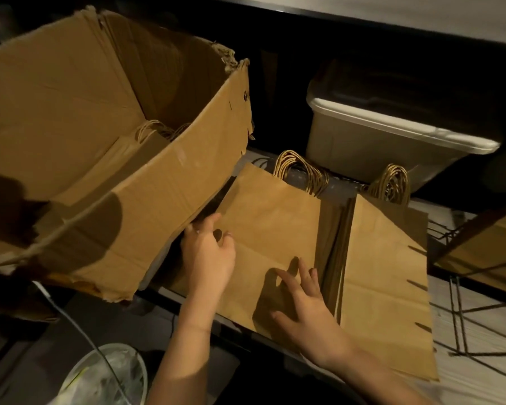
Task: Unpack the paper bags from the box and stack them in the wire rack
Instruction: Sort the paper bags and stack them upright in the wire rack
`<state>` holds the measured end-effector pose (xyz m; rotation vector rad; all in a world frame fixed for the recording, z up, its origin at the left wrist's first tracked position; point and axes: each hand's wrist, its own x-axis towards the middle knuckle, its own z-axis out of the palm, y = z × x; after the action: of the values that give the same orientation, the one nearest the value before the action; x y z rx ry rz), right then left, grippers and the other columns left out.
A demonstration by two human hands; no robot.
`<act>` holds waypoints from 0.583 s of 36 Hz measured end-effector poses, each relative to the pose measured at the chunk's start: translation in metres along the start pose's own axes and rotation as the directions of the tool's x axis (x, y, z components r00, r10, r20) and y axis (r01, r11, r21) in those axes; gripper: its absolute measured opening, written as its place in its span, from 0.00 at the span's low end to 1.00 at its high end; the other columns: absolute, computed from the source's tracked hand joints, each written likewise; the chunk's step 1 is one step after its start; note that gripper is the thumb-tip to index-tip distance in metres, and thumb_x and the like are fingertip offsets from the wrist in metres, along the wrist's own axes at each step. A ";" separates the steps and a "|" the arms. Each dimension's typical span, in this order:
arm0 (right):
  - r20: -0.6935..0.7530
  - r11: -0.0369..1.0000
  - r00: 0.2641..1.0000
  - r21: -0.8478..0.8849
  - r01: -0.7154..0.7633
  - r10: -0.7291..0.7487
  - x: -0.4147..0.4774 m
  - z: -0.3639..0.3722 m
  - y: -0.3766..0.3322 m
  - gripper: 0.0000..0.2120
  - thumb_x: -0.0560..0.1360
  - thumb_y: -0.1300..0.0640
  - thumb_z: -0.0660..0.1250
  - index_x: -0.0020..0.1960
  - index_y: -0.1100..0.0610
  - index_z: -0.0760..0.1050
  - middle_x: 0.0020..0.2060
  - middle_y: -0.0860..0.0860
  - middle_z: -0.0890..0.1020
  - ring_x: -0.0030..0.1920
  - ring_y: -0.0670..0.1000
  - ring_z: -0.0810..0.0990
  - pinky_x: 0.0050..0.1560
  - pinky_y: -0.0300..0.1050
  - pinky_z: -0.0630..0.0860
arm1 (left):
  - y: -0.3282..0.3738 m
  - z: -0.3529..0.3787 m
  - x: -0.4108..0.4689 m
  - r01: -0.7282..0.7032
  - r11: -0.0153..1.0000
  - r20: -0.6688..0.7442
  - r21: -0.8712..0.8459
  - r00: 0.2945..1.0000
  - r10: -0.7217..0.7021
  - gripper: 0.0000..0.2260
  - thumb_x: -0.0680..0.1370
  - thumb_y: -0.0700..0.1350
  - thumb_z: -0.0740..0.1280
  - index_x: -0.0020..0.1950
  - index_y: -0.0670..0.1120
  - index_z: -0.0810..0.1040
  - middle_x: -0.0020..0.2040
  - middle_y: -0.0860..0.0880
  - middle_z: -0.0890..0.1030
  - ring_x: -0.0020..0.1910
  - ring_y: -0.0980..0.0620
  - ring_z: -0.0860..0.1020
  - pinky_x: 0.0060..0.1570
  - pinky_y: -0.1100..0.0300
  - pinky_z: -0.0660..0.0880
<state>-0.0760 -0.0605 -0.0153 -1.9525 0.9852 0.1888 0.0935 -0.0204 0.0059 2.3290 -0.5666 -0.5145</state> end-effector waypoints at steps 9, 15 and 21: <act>-0.090 0.981 0.996 0.196 0.005 0.013 -0.001 0.001 0.006 0.27 0.78 0.51 0.64 0.71 0.39 0.55 0.76 0.46 0.36 0.75 0.48 0.36 0.74 0.43 0.46 | 0.008 -0.013 -0.030 -0.234 0.971 -0.128 -0.058 0.966 0.225 0.14 0.78 0.42 0.65 0.63 0.51 0.76 0.61 0.51 0.68 0.48 0.60 0.72 0.44 0.78 0.66; -0.210 0.911 0.971 0.411 -0.016 0.112 -0.005 -0.006 0.006 0.30 0.77 0.52 0.65 0.74 0.47 0.55 0.77 0.48 0.44 0.76 0.44 0.42 0.64 0.32 0.49 | 0.029 -0.009 -0.062 -0.322 0.947 -0.166 0.010 0.933 0.319 0.22 0.79 0.46 0.64 0.72 0.57 0.66 0.63 0.51 0.73 0.49 0.59 0.73 0.42 0.73 0.67; -0.187 0.708 0.965 0.706 0.000 0.186 -0.010 -0.023 0.003 0.32 0.75 0.49 0.67 0.73 0.40 0.54 0.71 0.46 0.62 0.69 0.47 0.64 0.71 0.46 0.62 | 0.035 -0.018 -0.071 -0.294 0.904 -0.235 -0.312 0.945 0.226 0.22 0.78 0.37 0.64 0.65 0.60 0.69 0.61 0.57 0.75 0.63 0.56 0.74 0.62 0.60 0.70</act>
<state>-0.0899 -0.0734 0.0005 -1.2236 1.1089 -0.3511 0.0345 0.0022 0.0571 1.9065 -0.6285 -0.2324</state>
